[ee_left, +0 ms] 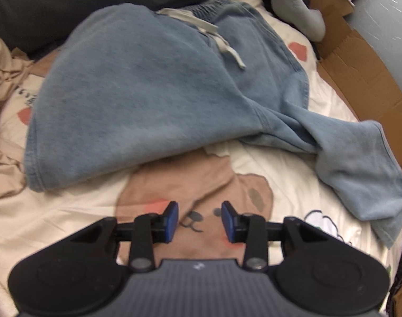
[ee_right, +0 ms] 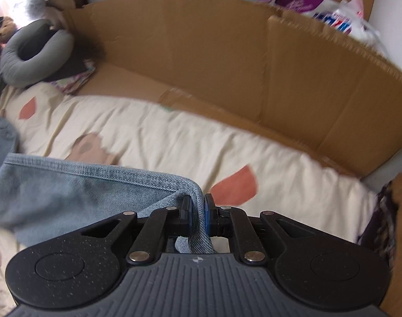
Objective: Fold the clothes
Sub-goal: 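Lay the jeans flat with the left gripper while the right gripper pulls the leg, then open the right gripper and release the jeans leg onto the blanket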
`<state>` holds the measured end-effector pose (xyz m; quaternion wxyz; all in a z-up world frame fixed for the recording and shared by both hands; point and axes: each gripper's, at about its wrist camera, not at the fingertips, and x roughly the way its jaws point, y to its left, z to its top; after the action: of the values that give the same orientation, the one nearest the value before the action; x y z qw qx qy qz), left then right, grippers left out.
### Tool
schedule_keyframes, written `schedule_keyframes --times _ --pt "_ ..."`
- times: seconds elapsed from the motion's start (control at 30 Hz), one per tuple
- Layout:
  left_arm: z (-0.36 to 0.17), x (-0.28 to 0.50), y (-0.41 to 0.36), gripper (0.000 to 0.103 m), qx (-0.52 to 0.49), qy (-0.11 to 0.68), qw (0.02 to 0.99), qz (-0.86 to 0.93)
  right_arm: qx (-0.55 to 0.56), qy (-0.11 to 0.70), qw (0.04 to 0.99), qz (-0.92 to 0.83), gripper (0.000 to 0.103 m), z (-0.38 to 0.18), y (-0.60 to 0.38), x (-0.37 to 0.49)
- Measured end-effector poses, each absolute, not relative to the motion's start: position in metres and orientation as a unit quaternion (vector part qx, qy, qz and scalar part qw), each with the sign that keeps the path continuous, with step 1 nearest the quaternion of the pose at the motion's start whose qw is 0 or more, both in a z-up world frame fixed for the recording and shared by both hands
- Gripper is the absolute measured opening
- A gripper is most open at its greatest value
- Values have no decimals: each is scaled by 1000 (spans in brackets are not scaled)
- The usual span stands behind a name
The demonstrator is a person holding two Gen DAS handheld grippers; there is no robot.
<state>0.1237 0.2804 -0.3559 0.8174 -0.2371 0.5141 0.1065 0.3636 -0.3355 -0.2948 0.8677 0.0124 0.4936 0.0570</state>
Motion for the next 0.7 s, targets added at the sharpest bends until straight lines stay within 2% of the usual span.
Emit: schedule_keyframes --times 0.33,0.5,0.67,0.7 --pt "-351 115 304 41 -226 508 819 141 -24 480 877 9 6 -284 -352 399" --pt "-346 110 320 46 -213 501 824 158 -42 461 886 -30 6 -273 -356 414" --pt "-351 105 338 48 -200 503 821 183 5 485 873 -53 10 -280 -374 428" --pt "-353 103 341 48 -199 504 820 187 7 486 872 -55 13 -280 -373 427"
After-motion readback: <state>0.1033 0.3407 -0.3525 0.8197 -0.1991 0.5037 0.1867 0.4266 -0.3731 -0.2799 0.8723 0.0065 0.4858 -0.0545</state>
